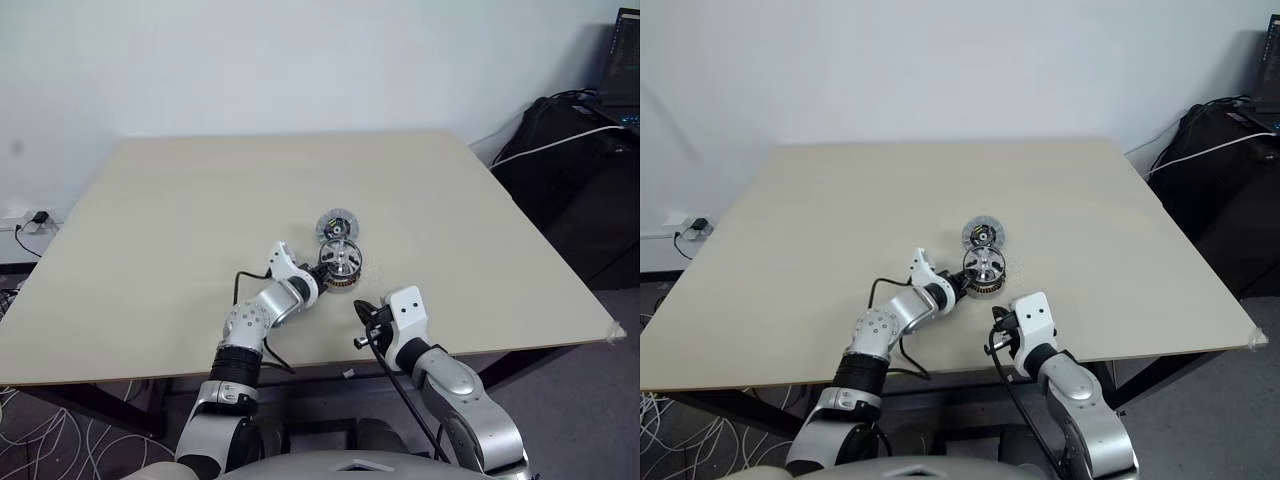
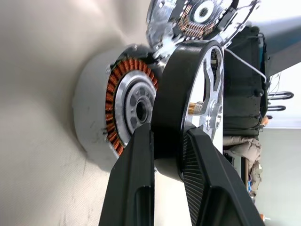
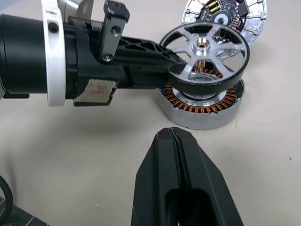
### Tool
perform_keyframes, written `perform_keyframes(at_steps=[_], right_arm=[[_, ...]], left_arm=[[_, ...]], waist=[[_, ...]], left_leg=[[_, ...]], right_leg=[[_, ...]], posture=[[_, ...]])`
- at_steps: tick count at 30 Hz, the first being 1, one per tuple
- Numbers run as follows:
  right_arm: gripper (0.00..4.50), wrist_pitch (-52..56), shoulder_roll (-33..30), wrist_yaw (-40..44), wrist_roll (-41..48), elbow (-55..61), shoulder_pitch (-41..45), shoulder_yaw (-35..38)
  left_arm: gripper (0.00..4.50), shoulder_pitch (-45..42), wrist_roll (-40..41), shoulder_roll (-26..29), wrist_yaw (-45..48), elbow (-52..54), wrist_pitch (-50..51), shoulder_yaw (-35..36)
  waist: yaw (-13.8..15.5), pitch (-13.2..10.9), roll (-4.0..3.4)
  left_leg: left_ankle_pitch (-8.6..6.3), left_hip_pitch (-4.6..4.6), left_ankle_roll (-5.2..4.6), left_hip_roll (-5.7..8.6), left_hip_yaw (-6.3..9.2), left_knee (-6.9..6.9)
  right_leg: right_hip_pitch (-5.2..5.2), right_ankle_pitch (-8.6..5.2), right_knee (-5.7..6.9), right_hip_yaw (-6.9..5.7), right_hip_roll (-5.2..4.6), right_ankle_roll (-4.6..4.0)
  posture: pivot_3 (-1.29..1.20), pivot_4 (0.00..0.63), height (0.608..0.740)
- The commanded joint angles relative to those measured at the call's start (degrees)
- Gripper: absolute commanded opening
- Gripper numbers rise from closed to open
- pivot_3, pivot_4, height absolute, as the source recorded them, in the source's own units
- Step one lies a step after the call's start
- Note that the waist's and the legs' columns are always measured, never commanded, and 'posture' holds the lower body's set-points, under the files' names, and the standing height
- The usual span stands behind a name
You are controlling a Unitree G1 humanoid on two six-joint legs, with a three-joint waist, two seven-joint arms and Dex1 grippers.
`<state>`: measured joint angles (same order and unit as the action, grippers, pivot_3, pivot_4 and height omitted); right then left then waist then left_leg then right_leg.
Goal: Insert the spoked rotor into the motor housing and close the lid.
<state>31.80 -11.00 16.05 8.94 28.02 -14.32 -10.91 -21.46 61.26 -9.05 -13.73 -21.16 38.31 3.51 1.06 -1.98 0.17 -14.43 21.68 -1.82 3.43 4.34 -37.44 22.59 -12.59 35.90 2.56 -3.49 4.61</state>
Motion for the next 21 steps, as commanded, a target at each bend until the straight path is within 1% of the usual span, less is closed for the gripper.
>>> perform_keyframes(at_steps=[1,4,6,7,10,16,21], right_arm=[[0.0,-0.6,0.2,-0.3,0.4,2.7,0.6,0.1],[0.0,-0.6,0.2,-0.4,0.4,2.7,0.6,0.1],[0.0,-0.6,0.2,-0.4,0.5,2.7,0.6,0.1],[0.0,-0.7,0.2,-0.4,0.5,2.7,0.6,0.1],[0.0,-0.7,0.1,-0.3,0.5,2.6,0.7,0.2],[0.0,-0.8,0.1,-0.3,0.5,2.5,0.7,0.2],[0.0,-0.9,0.0,-0.2,0.5,2.4,0.8,0.4]], left_arm=[[0.51,6.1,-0.1,-11.5,0.8,0.5,0.1,-0.9],[0.51,6.0,-0.3,-11.4,0.9,0.4,0.0,-0.9],[1.24,5.9,-0.3,-11.4,0.9,0.5,-0.1,-0.9],[1.49,5.9,-0.3,-11.3,1.0,0.5,-0.1,-0.8],[2.42,5.8,-0.4,-11.3,1.2,0.5,-0.1,-0.8],[2.42,5.9,0.1,-11.3,3.3,2.8,-0.6,-0.9],[2.42,6.9,1.5,-11.0,3.4,9.3,-1.8,-0.3]], waist=[[0.0,0.0,0.0],[0.0,0.0,0.0],[0.0,0.0,0.0],[0.0,0.0,0.0],[0.0,0.0,0.0],[0.0,0.0,0.0],[-0.1,0.0,0.02]], left_leg=[[0.0,0.0,0.0,0.0,0.0,0.0],[0.0,0.0,0.0,0.0,0.0,0.0],[0.0,0.0,0.0,0.0,0.0,0.0],[0.0,0.0,0.0,0.0,0.0,0.0],[-0.01,0.0,0.02,0.0,0.0,0.0],[-0.01,0.0,0.02,0.0,0.0,0.0],[-0.01,0.03,0.02,-0.01,-0.01,0.0]], right_leg=[[0.0,0.0,0.0,0.0,0.0,0.0],[0.0,0.0,0.0,0.0,0.0,0.0],[0.0,0.0,0.0,0.0,0.0,0.0],[0.0,0.0,0.0,0.0,0.0,0.0],[0.0,0.0,0.0,0.0,0.0,0.0],[0.0,0.0,0.0,0.0,0.0,0.0],[0.0,0.0,0.01,0.01,0.0,0.0]], posture=[[0.0,0.0,0.74],[0.0,0.0,0.74],[0.0,0.0,0.74],[0.0,0.0,0.74],[0.0,0.0,0.74],[0.0,0.0,0.74],[0.0,0.0,0.74]])
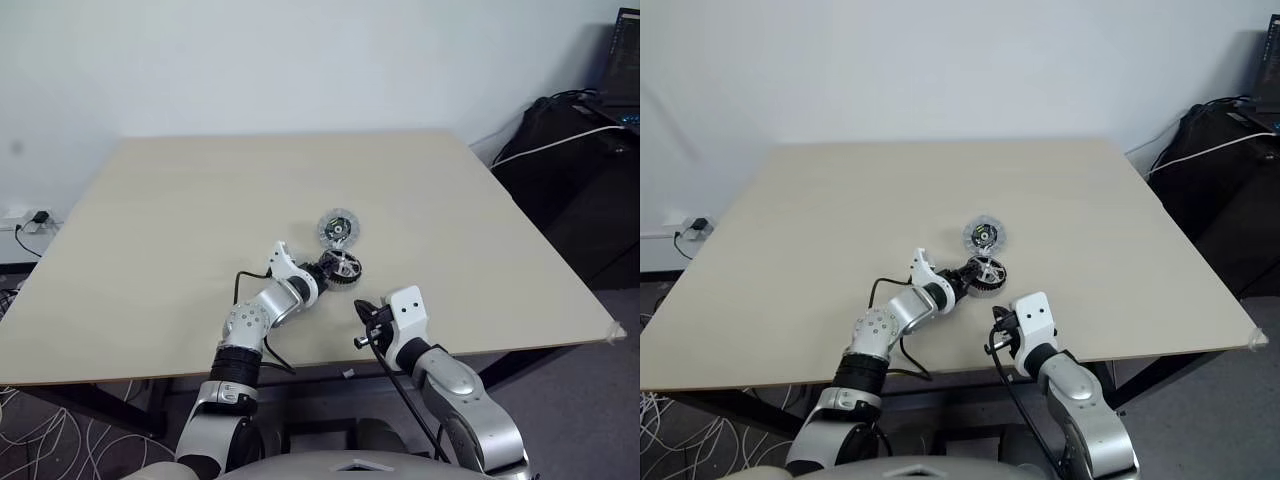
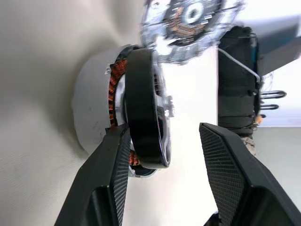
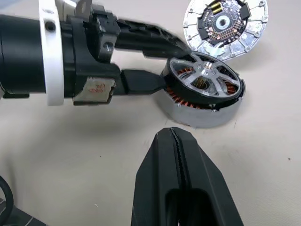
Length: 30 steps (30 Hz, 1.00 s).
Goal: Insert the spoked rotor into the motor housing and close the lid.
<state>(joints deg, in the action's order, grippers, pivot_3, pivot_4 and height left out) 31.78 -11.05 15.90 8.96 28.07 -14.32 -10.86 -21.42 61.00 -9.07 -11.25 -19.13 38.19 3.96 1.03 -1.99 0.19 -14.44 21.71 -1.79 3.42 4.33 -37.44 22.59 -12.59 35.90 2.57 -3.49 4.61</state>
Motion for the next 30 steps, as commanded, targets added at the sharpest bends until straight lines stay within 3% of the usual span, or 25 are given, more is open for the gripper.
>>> perform_keyframes(at_steps=[1,13,16,19,21,24,27,30], right_arm=[[0.0,-0.9,0.1,-0.1,0.5,2.3,0.8,0.4],[0.0,-0.8,0.1,0.3,0.5,1.6,1.8,0.0],[0.0,-0.8,0.2,0.2,0.5,1.7,1.7,0.1],[0.0,-0.9,0.3,0.2,0.6,1.4,1.7,0.3],[0.0,-1.1,0.4,0.1,0.5,0.7,2.1,0.4],[0.0,-1.4,0.6,0.2,0.5,-0.6,3.0,0.5],[0.0,-2.0,0.8,0.5,0.2,-3.1,5.3,0.5],[0.0,-2.4,1.2,0.4,-0.3,-6.2,8.5,0.3]], left_arm=[[2.42,7.2,2.3,-11.0,0.5,8.5,-1.7,-0.5],[2.42,9.4,3.6,-10.0,-1.3,14.5,-2.7,-0.4],[2.42,9.8,1.5,-8.4,1.6,16.9,-4.4,-1.5],[2.42,11.0,-6.3,-2.8,10.8,21.5,-10.4,-5.5],[2.04,12.3,-12.9,1.6,15.7,23.3,-15.3,-8.1],[1.13,15.7,-23.7,8.7,22.7,24.9,-23.8,-11.6],[0.18,19.4,-40.0,18.4,30.1,23.9,-36.0,-17.2],[0.03,22.7,-50.7,26.2,35.1,20.9,-45.4,-21.5]], waist=[[-0.1,0.0,0.0],[0.1,0.0,-0.01],[0.0,0.0,-0.01],[-0.2,0.1,-0.07],[-0.5,0.2,-0.23],[-0.2,0.1,-0.09],[-0.1,0.1,-0.09],[-0.7,0.2,-0.29]], left_leg=[[-0.01,0.02,0.02,-0.01,0.0,0.0],[0.01,-0.02,-0.02,0.01,0.0,-0.02],[0.03,-0.01,-0.04,0.01,0.0,-0.02],[0.03,-0.01,-0.03,0.01,-0.06,0.02],[0.04,-0.04,-0.01,0.0,-0.2,0.15],[0.03,-0.08,-0.06,0.01,-0.34,0.24],[-0.05,-0.1,0.21,-0.06,-0.25,0.17],[-0.07,-0.21,0.28,-0.12,-0.32,0.21]], right_leg=[[-0.01,0.0,0.0,0.01,0.0,0.0],[-0.03,0.0,0.0,0.0,0.0,0.0],[-0.05,0.01,0.0,0.01,0.0,0.0],[-0.1,0.0,0.0,0.04,0.01,-0.03],[-0.1,0.01,-0.01,0.16,0.02,-0.11],[-0.04,0.11,0.0,0.27,0.0,-0.43],[0.15,-0.01,0.01,0.13,0.04,-0.21],[0.11,0.02,0.02,0.16,0.03,-0.22]], posture=[[0.0,0.0,0.74],[0.0,0.0,0.74],[0.0,0.0,0.74],[0.0,0.0,0.74],[0.0,0.0,0.74],[0.0,0.0,0.74],[0.0,0.0,0.74],[0.0,0.0,0.74]])
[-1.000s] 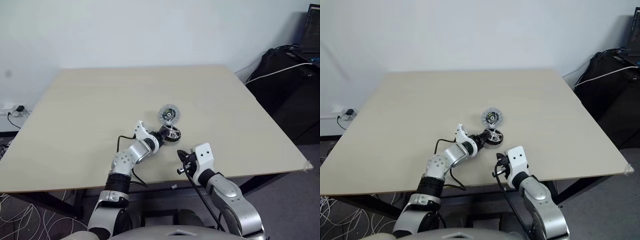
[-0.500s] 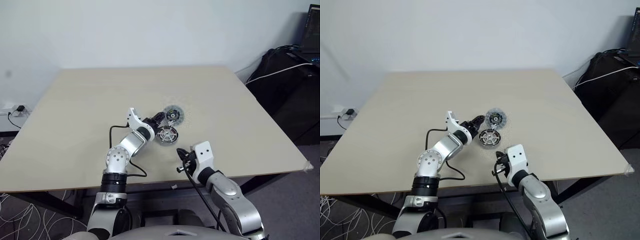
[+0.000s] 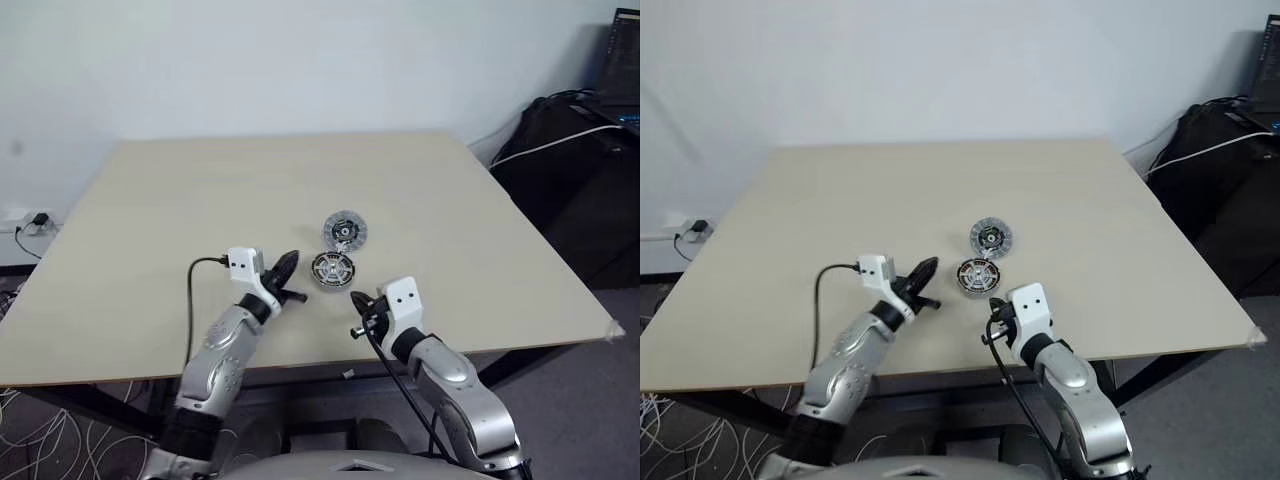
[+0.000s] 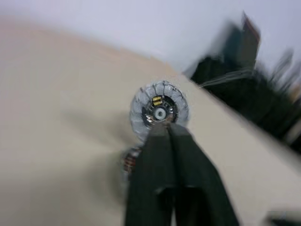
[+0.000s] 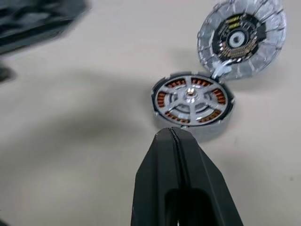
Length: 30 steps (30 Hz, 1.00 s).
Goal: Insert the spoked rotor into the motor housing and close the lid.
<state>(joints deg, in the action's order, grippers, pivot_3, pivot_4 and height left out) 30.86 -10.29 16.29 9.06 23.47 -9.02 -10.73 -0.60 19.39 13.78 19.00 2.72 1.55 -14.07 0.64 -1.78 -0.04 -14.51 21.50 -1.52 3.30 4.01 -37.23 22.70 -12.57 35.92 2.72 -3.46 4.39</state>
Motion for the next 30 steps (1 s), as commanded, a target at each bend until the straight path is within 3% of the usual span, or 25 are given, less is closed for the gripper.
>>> perform_keyframes(at_steps=[1,7,17,30], right_arm=[[0.0,-1.5,0.6,-0.2,-0.7,-2.8,4.5,0.2],[0.0,-0.2,2.0,-1.0,-2.1,-10.9,12.6,0.2],[0.0,-3.4,4.5,-0.3,-4.7,-27.9,26.0,-0.4],[0.0,-9.1,7.1,2.2,-6.5,-47.9,37.1,-0.2]], left_arm=[[0.03,3.2,-9.4,3.9,5.5,-1.2,-10.0,-3.3],[0.03,8.6,-8.1,2.4,7.1,-0.2,-9.9,-1.4],[0.03,13.8,-6.3,-5.4,2.9,2.9,-8.1,1.2],[0.03,13.8,-8.0,-4.5,4.9,3.4,-8.0,1.5]], waist=[[-0.4,0.0,-0.12],[-0.2,0.0,-0.11],[-0.8,0.0,-0.16],[-1.6,0.0,-0.27]], left_leg=[[-0.01,-0.02,0.0,-0.01,-0.06,0.03],[-0.04,0.14,-0.09,0.0,0.1,0.03],[0.13,0.11,-0.35,0.0,0.13,0.02],[0.15,0.04,-0.36,0.02,0.13,0.02]], right_leg=[[-0.01,0.0,0.0,0.03,-0.03,0.0],[0.12,0.01,-0.01,-0.09,-0.12,0.03],[0.09,0.02,0.01,-0.11,-0.07,0.02],[0.05,0.21,0.05,-0.11,-0.03,-0.26]], posture=[[0.0,0.0,0.74],[0.0,0.0,0.74],[0.0,0.0,0.74],[0.0,0.0,0.74]])
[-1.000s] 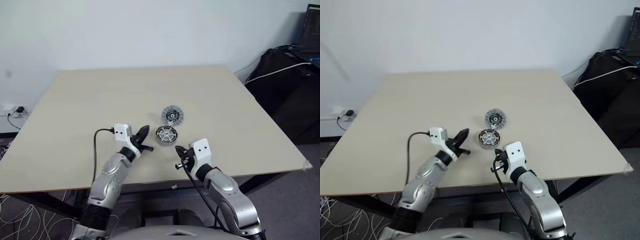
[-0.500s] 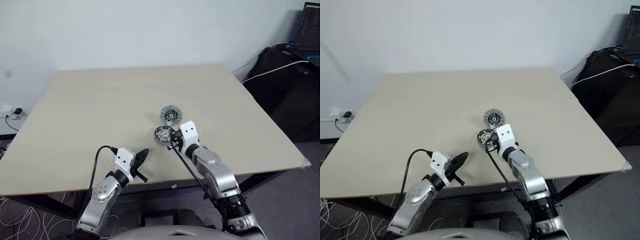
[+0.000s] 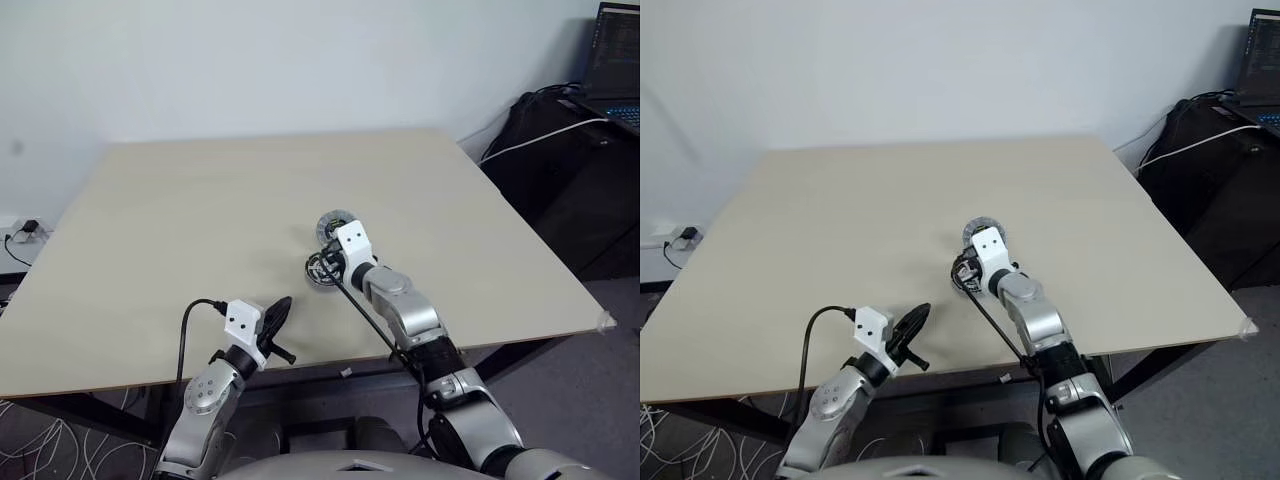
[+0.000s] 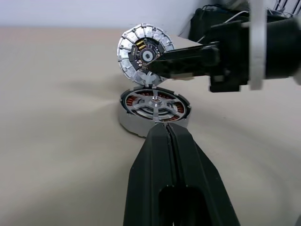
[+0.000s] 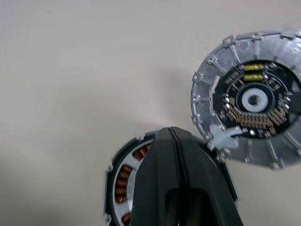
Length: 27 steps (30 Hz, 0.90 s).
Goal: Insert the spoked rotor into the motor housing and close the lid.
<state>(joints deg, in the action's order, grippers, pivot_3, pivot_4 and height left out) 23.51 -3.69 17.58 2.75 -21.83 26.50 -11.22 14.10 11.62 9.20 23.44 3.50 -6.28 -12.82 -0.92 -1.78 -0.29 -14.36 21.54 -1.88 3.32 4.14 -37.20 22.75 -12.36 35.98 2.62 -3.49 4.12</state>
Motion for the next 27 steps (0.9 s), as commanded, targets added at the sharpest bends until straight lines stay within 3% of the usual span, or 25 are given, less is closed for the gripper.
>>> perform_keyframes(at_steps=[1,7,11,16,19,23,27], right_arm=[[0.0,-1.2,0.7,1.0,-0.3,-4.4,1.8,0.3],[0.0,0.8,0.2,1.8,-1.5,-7.4,1.0,-0.2],[0.0,-0.4,-1.6,5.9,-1.4,0.8,0.1,-1.9],[0.0,1.0,-9.6,16.2,-4.1,11.4,0.6,-8.8],[0.61,1.7,-13.5,19.9,-6.1,12.4,2.0,-11.3],[1.87,0.2,-16.5,23.2,-9.3,11.3,4.6,-14.2],[1.87,-1.7,-18.8,28.3,-12.4,9.7,8.0,-18.0]], left_arm=[[0.03,-1.0,-0.3,0.1,0.6,2.6,-0.1,0.3],[0.03,-1.1,-0.5,0.1,1.1,2.2,-0.4,0.3],[0.03,-1.3,-0.5,0.2,1.7,1.9,-0.6,0.2],[0.03,-1.8,-0.6,0.1,2.7,1.1,-0.5,0.0],[0.0,-2.1,-0.6,-0.2,2.9,0.5,-0.5,-0.1],[0.0,-2.1,-0.6,-0.5,3.1,0.0,-0.5,0.0],[0.0,-2.0,-0.6,-0.7,2.9,-0.3,-0.6,0.2]], waist=[[0.0,0.0,-0.04],[-0.3,0.2,-0.28],[-0.3,0.3,-0.39],[-0.4,0.2,-0.5],[-0.4,0.2,-0.49],[-0.3,0.2,-0.49],[-0.2,0.2,-0.48]], left_leg=[[0.0,0.0,0.0,0.0,0.0,0.01],[0.0,-0.15,-0.01,0.02,0.0,0.01],[0.0,-0.21,-0.01,0.02,0.0,0.0],[0.01,-0.09,-0.01,0.02,-0.03,-0.04],[0.01,-0.1,-0.01,0.0,-0.01,-0.04],[0.01,-0.09,-0.02,0.01,-0.03,-0.05],[0.01,-0.09,-0.02,0.01,-0.02,-0.06]], right_leg=[[0.0,0.0,0.0,0.0,0.0,0.0],[-0.14,0.0,0.01,0.04,0.0,-0.02],[-0.2,-0.17,0.01,0.04,0.0,0.27],[-0.07,-0.16,0.02,0.06,0.0,0.3],[-0.09,-0.17,0.02,0.02,0.01,0.29],[-0.08,-0.16,0.02,0.03,0.0,0.3],[-0.08,-0.16,0.02,0.02,0.0,0.3]], posture=[[0.0,0.0,0.74],[0.0,0.0,0.74],[0.0,0.0,0.74],[0.0,0.0,0.74],[0.0,0.0,0.74],[0.0,0.0,0.74],[0.0,0.0,0.74]])
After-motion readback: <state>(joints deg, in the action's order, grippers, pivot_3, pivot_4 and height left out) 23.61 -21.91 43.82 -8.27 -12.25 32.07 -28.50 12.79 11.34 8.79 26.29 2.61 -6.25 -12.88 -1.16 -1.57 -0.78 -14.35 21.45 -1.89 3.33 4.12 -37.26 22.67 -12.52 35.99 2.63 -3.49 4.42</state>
